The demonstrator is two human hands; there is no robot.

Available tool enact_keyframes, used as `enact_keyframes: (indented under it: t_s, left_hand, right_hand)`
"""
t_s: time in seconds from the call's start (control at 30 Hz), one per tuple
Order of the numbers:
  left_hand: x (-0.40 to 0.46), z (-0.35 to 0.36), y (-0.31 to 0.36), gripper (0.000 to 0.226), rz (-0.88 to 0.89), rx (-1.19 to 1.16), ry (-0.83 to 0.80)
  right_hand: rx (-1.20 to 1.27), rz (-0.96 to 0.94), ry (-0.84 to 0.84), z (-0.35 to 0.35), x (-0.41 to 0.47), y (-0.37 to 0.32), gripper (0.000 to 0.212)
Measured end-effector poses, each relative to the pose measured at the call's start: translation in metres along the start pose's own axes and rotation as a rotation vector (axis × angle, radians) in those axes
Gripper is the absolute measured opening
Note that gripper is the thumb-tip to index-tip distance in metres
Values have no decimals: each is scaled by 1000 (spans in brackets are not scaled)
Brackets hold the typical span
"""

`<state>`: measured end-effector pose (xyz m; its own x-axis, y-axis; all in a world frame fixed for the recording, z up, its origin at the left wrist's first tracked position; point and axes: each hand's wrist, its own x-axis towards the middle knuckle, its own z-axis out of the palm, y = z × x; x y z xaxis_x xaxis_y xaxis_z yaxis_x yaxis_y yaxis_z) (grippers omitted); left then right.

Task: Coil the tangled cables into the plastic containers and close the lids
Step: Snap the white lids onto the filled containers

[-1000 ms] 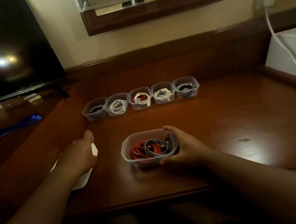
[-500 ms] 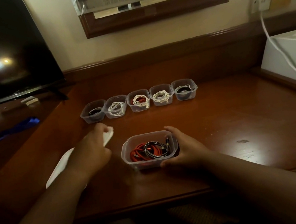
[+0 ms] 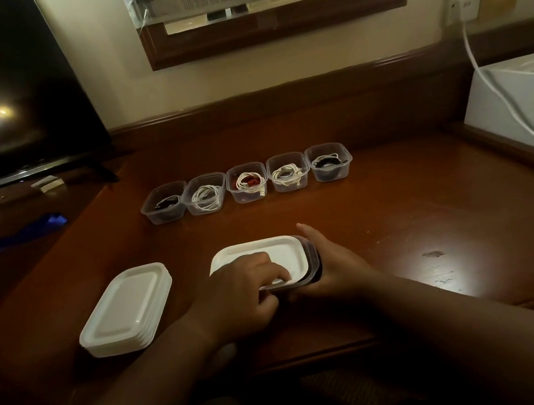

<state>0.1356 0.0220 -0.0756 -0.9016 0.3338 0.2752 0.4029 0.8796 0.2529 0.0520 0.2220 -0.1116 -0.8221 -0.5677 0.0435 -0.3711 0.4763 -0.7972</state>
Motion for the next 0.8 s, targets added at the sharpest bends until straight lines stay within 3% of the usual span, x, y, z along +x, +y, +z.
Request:
enact_keyframes:
  t_s: [0.2, 0.3, 0.33, 0.4, 0.5, 0.57, 0.8]
  left_hand:
    - [8, 0, -3, 25, -42, -137, -20]
    - [16, -1, -5, 19, -90, -231, 72]
    - [19, -2, -6, 23, -106, -202, 124]
    - [25, -2, -11, 53, -179, 23, 98]
    - [30, 1, -15, 95, -303, 217, -208]
    - [33, 5, -13, 98, -325, 190, -286]
    - [35, 14, -15, 98, -301, 164, -257]
  right_hand:
    - [-65, -37, 41, 2, 1, 3, 113]
    - [-90, -47, 45, 1, 2, 4, 112]
    - [-95, -47, 45, 1, 2, 5, 113]
    - [-94, -45, 48, 1, 2, 5, 116]
    - [-82, -42, 40, 1, 1, 5, 118]
    - [-80, -39, 33, 0, 2, 5, 119]
    - [-84, -37, -26, -1, 2, 8, 112]
